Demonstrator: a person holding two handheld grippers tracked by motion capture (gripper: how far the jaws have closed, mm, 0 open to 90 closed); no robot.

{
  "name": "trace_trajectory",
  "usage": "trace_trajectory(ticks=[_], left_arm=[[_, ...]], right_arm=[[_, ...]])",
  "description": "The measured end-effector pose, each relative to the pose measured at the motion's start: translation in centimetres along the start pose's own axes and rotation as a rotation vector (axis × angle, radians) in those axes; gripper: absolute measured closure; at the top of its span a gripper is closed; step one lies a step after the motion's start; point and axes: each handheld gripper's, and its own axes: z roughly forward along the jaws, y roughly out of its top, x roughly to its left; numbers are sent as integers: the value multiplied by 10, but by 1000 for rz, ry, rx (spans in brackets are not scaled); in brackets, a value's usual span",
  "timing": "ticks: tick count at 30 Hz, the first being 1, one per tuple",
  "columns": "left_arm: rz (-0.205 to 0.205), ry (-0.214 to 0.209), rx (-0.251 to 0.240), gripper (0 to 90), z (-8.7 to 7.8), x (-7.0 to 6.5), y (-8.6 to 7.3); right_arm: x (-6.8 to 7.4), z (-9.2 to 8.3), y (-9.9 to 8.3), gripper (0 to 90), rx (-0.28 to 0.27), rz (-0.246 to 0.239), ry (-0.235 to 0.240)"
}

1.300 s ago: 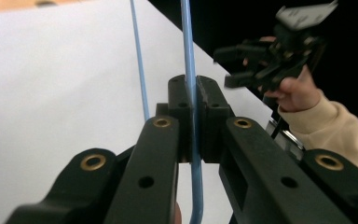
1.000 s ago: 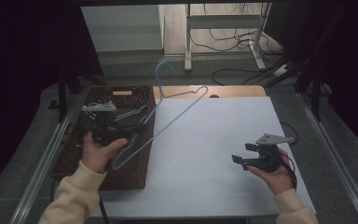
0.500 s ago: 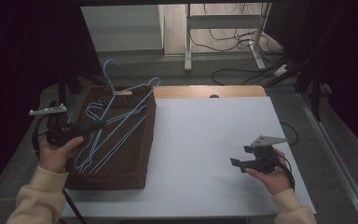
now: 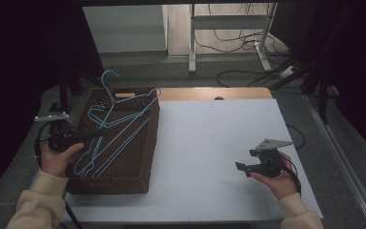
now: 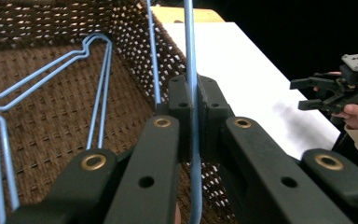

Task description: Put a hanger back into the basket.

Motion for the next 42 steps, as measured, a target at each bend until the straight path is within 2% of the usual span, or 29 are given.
trace_trajectory(ticks=[9, 15, 20, 25, 29, 30, 32, 36, 37, 39, 42], left_arm=[[-10, 14, -30, 861, -14, 5, 0], [-19, 34, -21, 861, -17, 13, -2], [-35, 50, 7, 861, -7, 22, -4], [-32, 23, 68, 861, 12, 28, -4], [-63, 20, 105, 860, 25, 35, -8], [-69, 30, 119, 860, 28, 38, -10], [-71, 84, 148, 859, 32, 43, -12], [-83, 261, 200, 829, 35, 51, -14], [-82, 282, 203, 763, 35, 51, -14], [-57, 318, 199, 697, 36, 50, -15], [-16, 369, 158, 520, 33, 42, -12]], right_arm=[[0, 1, 0, 211, 7, 0, -3], [0, 1, 0, 211, 10, -5, -5], [0, 2, 0, 212, 16, -8, -7], [1, 4, -1, 212, 27, -10, -8], [0, 3, -1, 212, 29, -10, -9], [0, 3, -1, 212, 29, -10, -9], [0, 3, -1, 212, 30, -12, -10], [1, 3, -1, 212, 34, -16, -14], [1, 3, -1, 212, 34, -17, -13], [1, 4, -1, 212, 34, -20, -14], [2, 3, 0, 212, 33, -24, -14]])
